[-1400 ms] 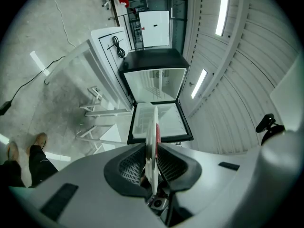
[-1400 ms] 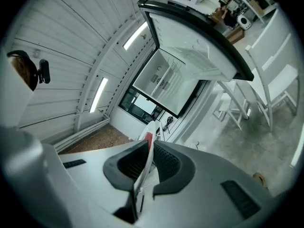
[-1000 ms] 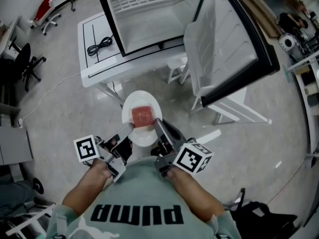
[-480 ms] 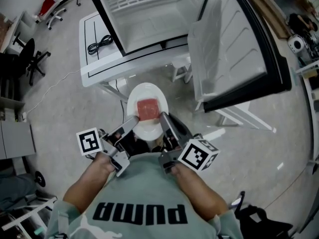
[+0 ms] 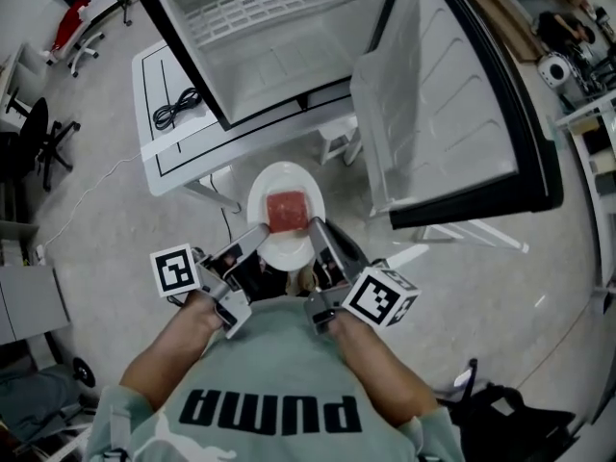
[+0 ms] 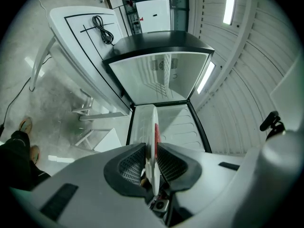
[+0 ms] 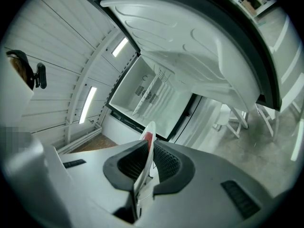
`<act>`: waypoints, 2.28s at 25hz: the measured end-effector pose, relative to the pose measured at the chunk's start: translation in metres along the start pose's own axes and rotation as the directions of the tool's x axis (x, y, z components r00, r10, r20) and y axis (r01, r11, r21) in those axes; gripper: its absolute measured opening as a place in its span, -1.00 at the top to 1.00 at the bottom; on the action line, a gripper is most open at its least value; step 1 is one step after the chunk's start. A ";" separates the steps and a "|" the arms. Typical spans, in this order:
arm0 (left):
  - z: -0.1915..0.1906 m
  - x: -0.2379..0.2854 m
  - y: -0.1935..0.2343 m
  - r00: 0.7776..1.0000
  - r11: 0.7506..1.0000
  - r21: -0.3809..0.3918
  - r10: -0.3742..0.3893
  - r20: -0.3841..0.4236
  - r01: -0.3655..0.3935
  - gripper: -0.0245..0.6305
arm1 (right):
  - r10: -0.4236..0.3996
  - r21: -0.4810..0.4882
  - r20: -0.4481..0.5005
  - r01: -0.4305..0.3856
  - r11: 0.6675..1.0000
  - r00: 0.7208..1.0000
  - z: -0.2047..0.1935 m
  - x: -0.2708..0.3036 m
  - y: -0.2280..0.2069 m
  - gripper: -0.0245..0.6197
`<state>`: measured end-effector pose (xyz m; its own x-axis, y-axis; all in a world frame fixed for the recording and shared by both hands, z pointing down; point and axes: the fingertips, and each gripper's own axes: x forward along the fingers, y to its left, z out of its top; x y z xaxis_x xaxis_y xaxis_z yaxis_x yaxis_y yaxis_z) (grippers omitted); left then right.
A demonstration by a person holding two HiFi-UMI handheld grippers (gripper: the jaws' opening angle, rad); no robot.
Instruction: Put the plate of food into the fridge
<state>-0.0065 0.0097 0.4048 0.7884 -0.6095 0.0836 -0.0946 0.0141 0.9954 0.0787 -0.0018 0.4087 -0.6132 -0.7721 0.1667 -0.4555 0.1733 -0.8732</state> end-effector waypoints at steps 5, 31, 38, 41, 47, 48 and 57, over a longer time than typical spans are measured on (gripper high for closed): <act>0.032 0.006 -0.002 0.999 1.000 -0.005 -0.010 -0.031 0.010 0.70 | -0.044 -0.028 0.031 0.045 0.999 0.999 0.010 0.027 0.005 0.81; 0.114 0.031 0.003 0.988 0.997 0.024 -0.069 -0.137 0.073 0.70 | -0.137 -0.057 0.155 0.147 0.988 0.978 0.035 0.099 0.006 0.81; 0.127 0.061 0.010 0.989 0.997 0.040 -0.055 -0.135 0.061 0.70 | -0.159 -0.028 0.159 0.165 0.986 0.974 0.056 0.112 -0.017 0.81; 0.136 0.076 0.013 0.992 0.998 0.037 -0.050 -0.118 0.054 0.70 | -0.152 -0.019 0.153 0.157 0.987 0.977 0.069 0.123 -0.025 0.81; 0.160 0.106 0.019 0.996 0.999 0.038 -0.027 -0.081 0.030 0.70 | -0.145 -0.010 0.130 0.147 0.989 0.981 0.097 0.149 -0.042 0.81; 0.164 0.111 0.021 0.997 0.999 0.039 -0.022 -0.075 0.025 0.70 | -0.143 -0.007 0.127 0.145 0.989 0.982 0.101 0.154 -0.044 0.81; 0.201 0.145 0.045 1.000 1.000 -0.004 0.001 0.022 -0.001 0.70 | -0.150 -0.030 0.060 0.152 0.988 0.987 0.128 0.202 -0.075 0.81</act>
<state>-0.0186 -0.2376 0.4525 0.7744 -0.6271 0.0837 -0.0927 0.0183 0.9955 0.0719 -0.2488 0.4488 -0.4980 -0.8247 0.2681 -0.5629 0.0723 -0.8234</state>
